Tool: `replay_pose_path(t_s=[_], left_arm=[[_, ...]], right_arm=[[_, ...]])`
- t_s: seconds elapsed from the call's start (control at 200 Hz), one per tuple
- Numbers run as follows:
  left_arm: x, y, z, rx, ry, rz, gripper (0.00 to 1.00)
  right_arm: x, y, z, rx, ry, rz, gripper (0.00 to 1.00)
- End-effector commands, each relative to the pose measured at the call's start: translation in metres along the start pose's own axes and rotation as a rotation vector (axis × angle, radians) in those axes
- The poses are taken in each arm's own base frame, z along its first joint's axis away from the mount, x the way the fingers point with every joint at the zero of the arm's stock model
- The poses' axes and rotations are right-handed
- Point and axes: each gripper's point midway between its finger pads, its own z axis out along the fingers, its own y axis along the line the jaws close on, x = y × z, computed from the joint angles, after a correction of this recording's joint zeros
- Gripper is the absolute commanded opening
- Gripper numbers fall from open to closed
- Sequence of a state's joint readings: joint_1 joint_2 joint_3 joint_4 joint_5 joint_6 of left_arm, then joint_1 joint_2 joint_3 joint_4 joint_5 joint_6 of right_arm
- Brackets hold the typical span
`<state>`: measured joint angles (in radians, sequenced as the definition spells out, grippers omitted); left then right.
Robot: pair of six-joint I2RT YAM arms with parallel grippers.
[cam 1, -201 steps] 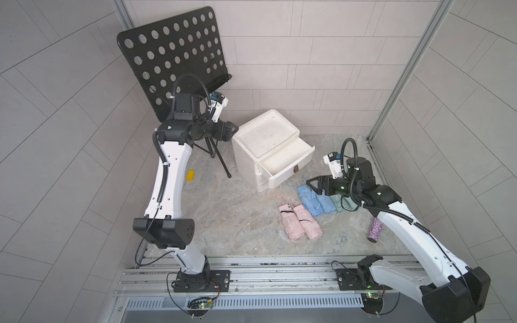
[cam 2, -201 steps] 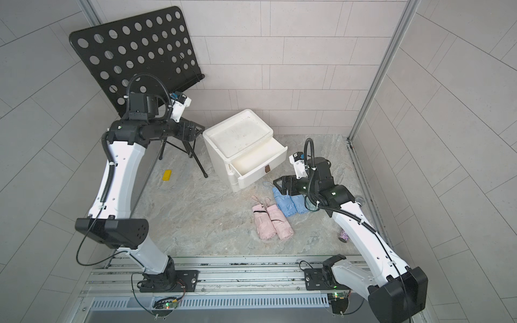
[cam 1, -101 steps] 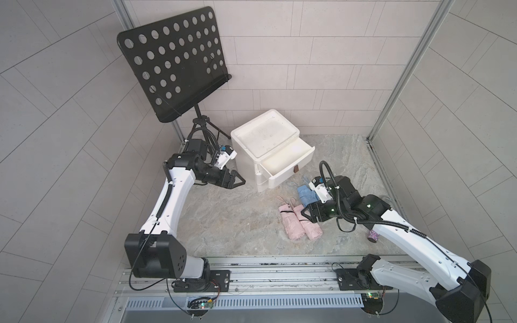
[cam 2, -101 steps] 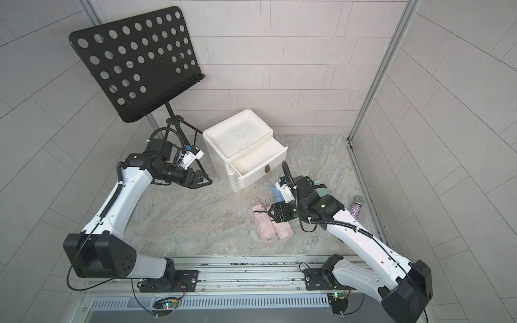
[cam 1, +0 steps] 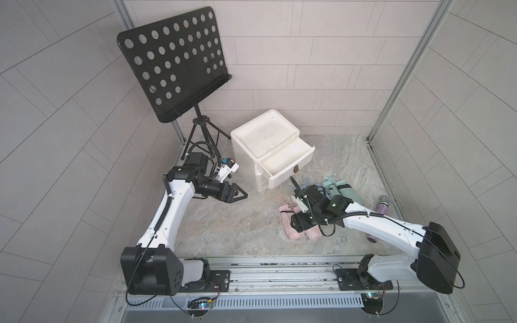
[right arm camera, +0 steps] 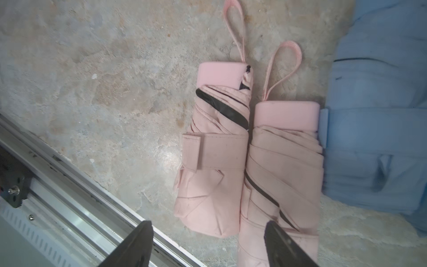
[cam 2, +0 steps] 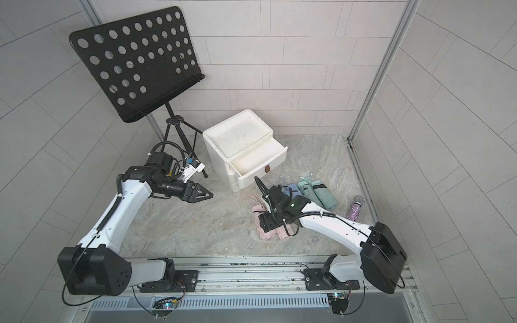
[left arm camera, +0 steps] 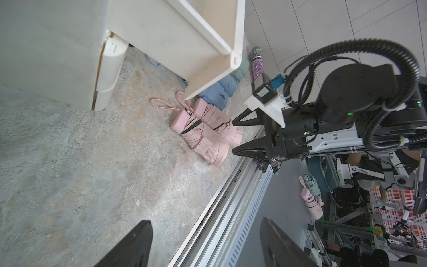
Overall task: Place the umbrella in the drawer by color
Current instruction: Pick up the umbrella from the center of the board.
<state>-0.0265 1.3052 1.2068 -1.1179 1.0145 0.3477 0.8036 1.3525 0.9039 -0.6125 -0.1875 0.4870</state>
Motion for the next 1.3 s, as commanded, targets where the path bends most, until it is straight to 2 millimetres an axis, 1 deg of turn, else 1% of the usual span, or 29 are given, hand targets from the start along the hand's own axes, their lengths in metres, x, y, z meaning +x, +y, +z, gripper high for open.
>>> replay_pose_path(t_s=[0.0,0.13,0.335,0.465,0.64,0.776,1.076,1.121,1.181,1.291], left_arm=[[0.011,-0.005,0.003,0.036,0.022,0.006,0.8],[0.011,-0.005,0.003,0.032,0.023,0.011,0.8],[0.013,-0.003,0.004,0.022,0.028,0.016,0.8],[0.012,-0.003,0.003,0.019,0.021,0.022,0.8],[0.012,-0.002,0.004,0.019,0.022,0.017,0.8],[0.012,-0.002,0.004,0.019,0.023,0.017,0.8],[0.013,-0.001,0.005,0.02,0.022,0.016,0.8],[0.012,-0.002,0.004,0.02,0.021,0.017,0.8],[0.013,-0.002,0.005,0.022,0.02,0.015,0.8],[0.012,-0.002,0.004,0.022,0.019,0.016,0.8]], right_arm=[[-0.014,0.003,0.005,0.04,-0.034,0.0,0.79],[-0.02,0.005,0.017,0.062,-0.027,-0.003,0.79],[-0.02,-0.003,0.031,0.128,-0.011,0.004,0.79],[-0.013,-0.006,0.041,0.153,0.012,0.0,0.79],[-0.005,-0.001,0.056,0.15,0.036,-0.011,0.78],[0.002,-0.001,0.067,0.158,0.063,-0.013,0.78],[0.017,-0.004,0.086,0.196,0.109,-0.029,0.78],[0.018,-0.004,0.087,0.197,0.11,-0.03,0.76],[0.019,-0.004,0.088,0.197,0.112,-0.031,0.7],[0.018,0.0,0.084,0.183,0.097,-0.035,0.51]])
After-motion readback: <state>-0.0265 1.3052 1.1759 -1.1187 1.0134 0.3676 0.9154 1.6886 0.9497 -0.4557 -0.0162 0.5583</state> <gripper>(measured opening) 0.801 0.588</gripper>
